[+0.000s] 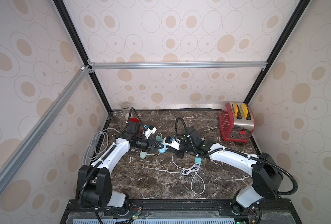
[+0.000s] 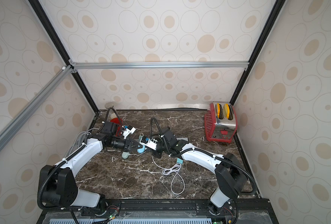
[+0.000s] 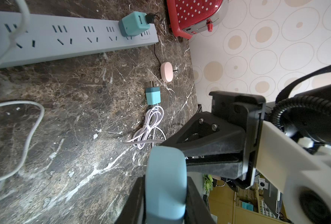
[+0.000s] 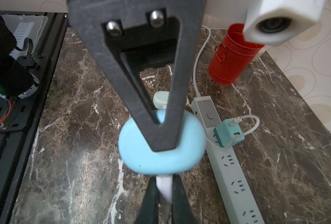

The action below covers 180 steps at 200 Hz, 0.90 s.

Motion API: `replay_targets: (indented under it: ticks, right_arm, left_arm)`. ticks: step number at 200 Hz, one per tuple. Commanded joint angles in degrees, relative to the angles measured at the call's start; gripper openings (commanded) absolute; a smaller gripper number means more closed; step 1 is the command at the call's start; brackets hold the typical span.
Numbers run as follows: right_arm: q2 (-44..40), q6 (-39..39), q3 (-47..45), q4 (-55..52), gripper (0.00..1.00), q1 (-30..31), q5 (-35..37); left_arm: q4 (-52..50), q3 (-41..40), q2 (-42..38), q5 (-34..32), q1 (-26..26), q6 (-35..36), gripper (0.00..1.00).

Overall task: Charge the bluetooth headset
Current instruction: Place the bluetooth headset at the center of the board.

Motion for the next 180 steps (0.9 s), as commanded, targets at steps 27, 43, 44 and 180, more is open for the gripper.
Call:
replay_targets:
  ticks: [27,43,44,180]
  right_arm:
    - [1.67,-0.57,4.01,2.66,0.0,1.75,0.52]
    - [2.11,-0.66,5.49,3.02,0.0,2.13,0.56]
    - [2.15,-0.66,5.62,3.06,0.0,2.11,0.58]
    - [-1.61,-0.3,4.29,0.13,0.42,2.6,3.34]
  left_arm:
    - [-2.51,1.67,0.92,0.96,-0.91,2.14,0.0]
    - [-4.0,2.27,1.55,-0.16,-2.83,3.07,0.0]
    - [-4.09,2.32,1.61,-0.27,-2.98,3.17,0.0]
    - [-1.92,2.69,0.95,-0.59,1.1,-0.65,0.0]
